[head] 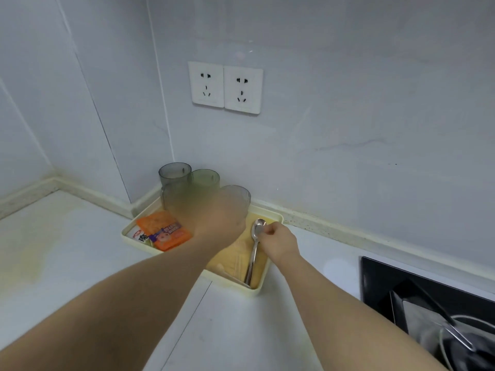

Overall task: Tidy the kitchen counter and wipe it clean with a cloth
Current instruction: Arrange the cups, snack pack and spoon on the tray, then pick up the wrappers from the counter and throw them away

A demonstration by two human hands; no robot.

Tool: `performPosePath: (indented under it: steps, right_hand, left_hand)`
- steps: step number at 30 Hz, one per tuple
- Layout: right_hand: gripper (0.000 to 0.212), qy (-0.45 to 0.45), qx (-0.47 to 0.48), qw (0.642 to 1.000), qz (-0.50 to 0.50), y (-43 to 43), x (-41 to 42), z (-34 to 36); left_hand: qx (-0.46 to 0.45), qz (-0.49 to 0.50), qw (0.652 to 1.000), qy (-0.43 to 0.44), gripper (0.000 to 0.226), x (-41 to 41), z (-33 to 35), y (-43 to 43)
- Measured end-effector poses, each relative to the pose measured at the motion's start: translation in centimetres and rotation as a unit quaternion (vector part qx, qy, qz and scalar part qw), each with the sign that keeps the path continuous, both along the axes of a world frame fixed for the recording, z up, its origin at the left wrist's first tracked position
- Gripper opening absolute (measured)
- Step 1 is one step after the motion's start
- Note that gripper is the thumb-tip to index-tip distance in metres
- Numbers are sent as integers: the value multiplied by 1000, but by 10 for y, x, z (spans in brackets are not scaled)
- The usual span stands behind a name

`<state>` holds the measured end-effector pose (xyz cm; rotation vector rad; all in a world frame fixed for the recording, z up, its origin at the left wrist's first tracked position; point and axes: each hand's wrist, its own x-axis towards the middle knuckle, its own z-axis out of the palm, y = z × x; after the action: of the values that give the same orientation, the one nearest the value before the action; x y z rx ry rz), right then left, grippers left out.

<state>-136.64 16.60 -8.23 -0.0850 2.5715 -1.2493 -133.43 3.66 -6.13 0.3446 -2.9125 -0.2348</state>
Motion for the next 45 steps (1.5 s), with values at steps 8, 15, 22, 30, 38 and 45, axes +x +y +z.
performPosePath:
  steps: [8, 15, 22, 30, 38, 45]
  right_hand:
    - [10, -9, -18, 1000, 9, 32, 80, 12]
    - [23, 1, -39, 999, -36, 79, 150, 22]
    - [25, 19, -27, 997, -69, 129, 248, 28]
    - [21, 26, -6, 991, -134, 212, 337, 27]
    - [17, 39, -30, 979, -196, 324, 372, 33]
    - [15, 44, -11, 965, -260, 479, 389, 31]
  left_hand:
    - [90, 11, 994, -58, 39, 88, 5, 33]
    - [114, -27, 991, -71, 35, 153, 8, 78]
    - [120, -79, 986, -81, 37, 241, 7, 126]
    - [123, -160, 975, -90, 36, 306, 8, 206]
    - [127, -228, 963, -64, 27, 321, 17, 322]
    - [162, -282, 943, -74, 24, 321, 18, 472]
